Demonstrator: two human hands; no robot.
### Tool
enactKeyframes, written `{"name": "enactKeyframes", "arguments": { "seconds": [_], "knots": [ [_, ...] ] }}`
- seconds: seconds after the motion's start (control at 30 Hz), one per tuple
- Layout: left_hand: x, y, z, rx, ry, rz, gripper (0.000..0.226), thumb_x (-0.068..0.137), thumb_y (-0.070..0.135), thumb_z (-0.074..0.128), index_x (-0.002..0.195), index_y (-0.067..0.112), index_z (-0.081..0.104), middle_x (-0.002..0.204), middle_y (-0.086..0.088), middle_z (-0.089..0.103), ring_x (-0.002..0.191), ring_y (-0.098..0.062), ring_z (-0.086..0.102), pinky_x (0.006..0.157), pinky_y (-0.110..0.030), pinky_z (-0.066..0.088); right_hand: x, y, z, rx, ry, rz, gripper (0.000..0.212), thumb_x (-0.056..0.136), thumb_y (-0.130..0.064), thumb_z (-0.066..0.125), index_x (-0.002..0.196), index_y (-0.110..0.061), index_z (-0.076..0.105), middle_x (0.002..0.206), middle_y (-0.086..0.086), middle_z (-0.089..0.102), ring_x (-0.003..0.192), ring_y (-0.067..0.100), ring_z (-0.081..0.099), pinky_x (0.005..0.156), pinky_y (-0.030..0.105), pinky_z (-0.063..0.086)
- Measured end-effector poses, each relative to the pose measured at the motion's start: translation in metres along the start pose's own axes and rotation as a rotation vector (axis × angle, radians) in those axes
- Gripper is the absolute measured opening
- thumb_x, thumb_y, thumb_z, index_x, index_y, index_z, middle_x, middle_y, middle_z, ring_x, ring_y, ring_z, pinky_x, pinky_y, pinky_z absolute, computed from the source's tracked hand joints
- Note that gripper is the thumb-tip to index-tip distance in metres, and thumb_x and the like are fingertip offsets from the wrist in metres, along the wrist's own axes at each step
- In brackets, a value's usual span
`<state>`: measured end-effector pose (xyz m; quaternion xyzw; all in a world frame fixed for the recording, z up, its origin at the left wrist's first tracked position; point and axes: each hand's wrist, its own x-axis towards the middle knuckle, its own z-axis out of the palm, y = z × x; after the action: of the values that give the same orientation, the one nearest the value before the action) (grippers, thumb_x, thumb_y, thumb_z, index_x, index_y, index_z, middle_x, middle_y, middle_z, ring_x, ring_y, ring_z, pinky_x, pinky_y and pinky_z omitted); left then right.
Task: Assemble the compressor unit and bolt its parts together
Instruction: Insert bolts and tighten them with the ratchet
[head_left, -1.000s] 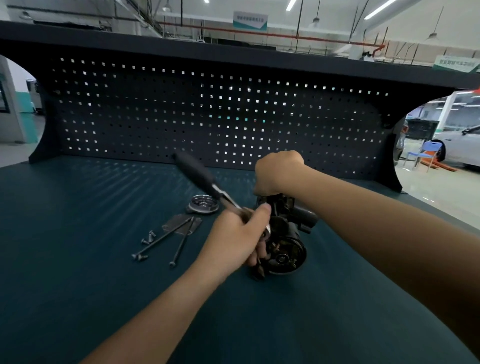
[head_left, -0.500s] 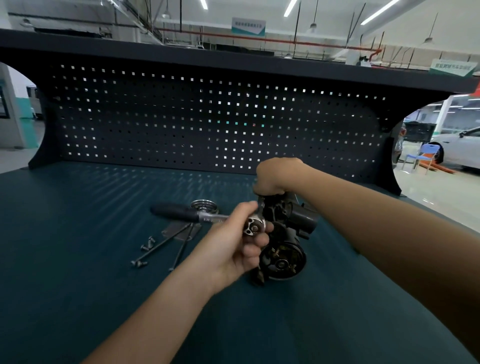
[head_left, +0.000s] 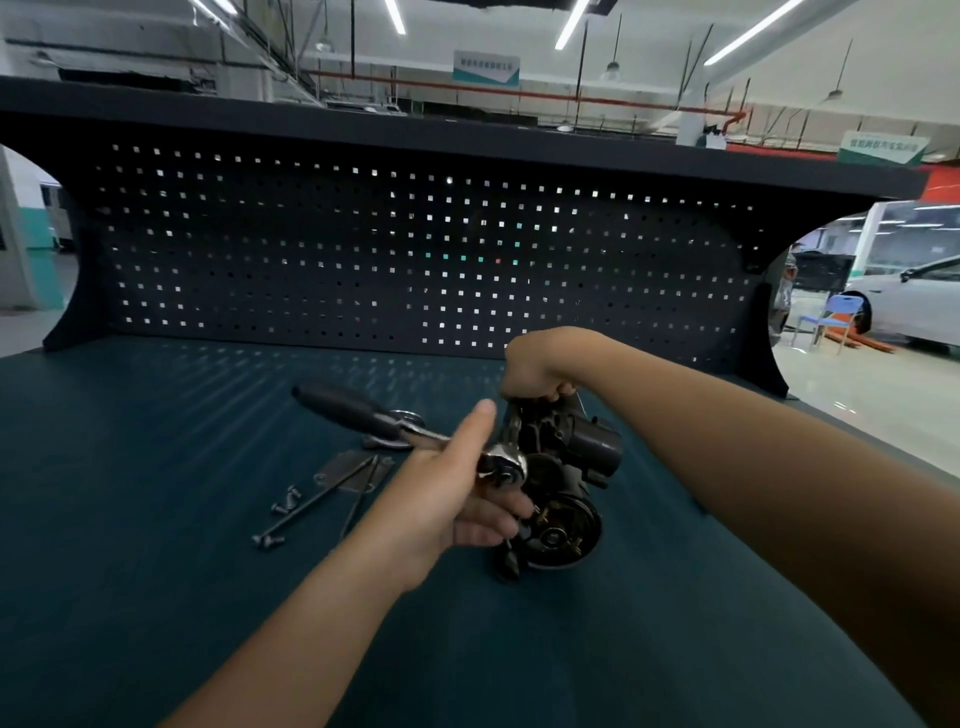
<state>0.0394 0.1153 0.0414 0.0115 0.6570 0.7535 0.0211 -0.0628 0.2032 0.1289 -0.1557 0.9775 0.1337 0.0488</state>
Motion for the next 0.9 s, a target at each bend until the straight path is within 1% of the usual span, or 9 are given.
{"name": "enactKeyframes", "arguments": {
  "seconds": [0.1,0.17,0.27,0.4,0.5,0.57,0.63,0.77,0.9],
  "knots": [
    [-0.005,0.000,-0.007,-0.459,-0.197,-0.249,0.053,0.086,0.048,0.050,0.069,0.002,0.072,0.061,-0.007,0.066,0.040,-0.009,0.058,0.036,-0.018,0.047,0.001,-0.002,-0.001,0.031,-0.010,0.002,0.040,0.096,-0.019,0.035,0.061,-0.005,0.047,0.058,0.007,0.046,0.048,0.017,0.039,0.043,0.024,0.033],
    [-0.004,0.003,-0.007,-0.454,-0.227,-0.239,0.041,0.078,0.041,0.059,0.070,0.003,0.072,0.057,-0.004,0.063,0.039,-0.008,0.056,0.036,-0.017,0.046,0.001,-0.002,0.000,0.059,-0.003,0.018,0.039,0.095,-0.019,0.036,0.060,-0.006,0.046,0.057,0.006,0.046,0.048,0.017,0.039,0.044,0.024,0.033],
    [0.004,0.010,-0.002,-0.065,-0.094,-0.036,0.032,0.085,0.036,0.058,0.079,0.005,0.065,0.048,-0.001,0.058,0.035,-0.007,0.048,0.035,-0.015,0.039,0.002,0.003,0.002,0.100,0.056,0.059,0.038,0.091,-0.026,0.042,0.058,-0.009,0.048,0.056,0.003,0.049,0.049,0.017,0.043,0.048,0.026,0.035],
    [0.008,0.021,-0.001,0.500,-0.043,0.235,0.039,0.087,0.039,0.053,0.061,0.010,0.056,0.042,0.001,0.056,0.032,-0.008,0.045,0.038,-0.015,0.036,0.003,0.009,0.001,0.126,0.118,0.071,0.039,0.080,-0.046,0.059,0.060,-0.013,0.054,0.057,-0.001,0.053,0.056,0.017,0.051,0.058,0.027,0.040],
    [0.004,0.022,0.004,0.985,-0.004,0.386,0.042,0.083,0.044,0.055,0.051,0.019,0.048,0.042,0.004,0.055,0.041,-0.008,0.051,0.047,-0.018,0.042,0.005,0.008,0.006,0.153,0.108,0.038,0.026,0.084,-0.029,0.057,0.063,-0.014,0.051,0.062,-0.001,0.052,0.060,0.016,0.050,0.065,0.030,0.044],
    [0.004,0.020,0.007,1.295,0.098,0.502,0.040,0.082,0.048,0.053,0.054,0.021,0.042,0.053,0.006,0.050,0.061,-0.014,0.054,0.050,-0.026,0.037,0.004,0.005,0.008,0.122,0.152,0.042,0.025,0.085,-0.020,0.054,0.061,-0.014,0.048,0.061,-0.002,0.048,0.057,0.013,0.045,0.063,0.029,0.042],
    [0.005,0.017,0.005,1.348,0.169,0.539,0.041,0.080,0.053,0.053,0.058,0.021,0.040,0.059,0.006,0.046,0.070,-0.017,0.053,0.046,-0.025,0.029,0.005,0.003,0.009,0.087,0.174,0.061,0.028,0.085,-0.019,0.052,0.059,-0.012,0.047,0.059,0.000,0.047,0.053,0.015,0.043,0.060,0.029,0.040],
    [0.007,0.006,-0.002,0.884,0.137,0.429,0.042,0.083,0.050,0.050,0.057,0.017,0.048,0.047,0.003,0.052,0.045,-0.009,0.049,0.044,-0.021,0.037,0.004,0.001,0.005,0.063,0.085,0.042,0.028,0.090,-0.019,0.047,0.064,-0.009,0.051,0.063,0.006,0.052,0.056,0.020,0.045,0.050,0.026,0.034],
    [0.004,0.005,-0.001,-0.288,-0.072,-0.059,0.040,0.093,0.039,0.045,0.079,0.006,0.064,0.046,0.001,0.053,0.033,-0.005,0.044,0.034,-0.015,0.039,0.000,-0.002,-0.001,0.088,0.029,0.035,0.041,0.093,-0.016,0.036,0.055,-0.005,0.046,0.052,0.008,0.045,0.047,0.019,0.039,0.044,0.024,0.031]
  ]
}}
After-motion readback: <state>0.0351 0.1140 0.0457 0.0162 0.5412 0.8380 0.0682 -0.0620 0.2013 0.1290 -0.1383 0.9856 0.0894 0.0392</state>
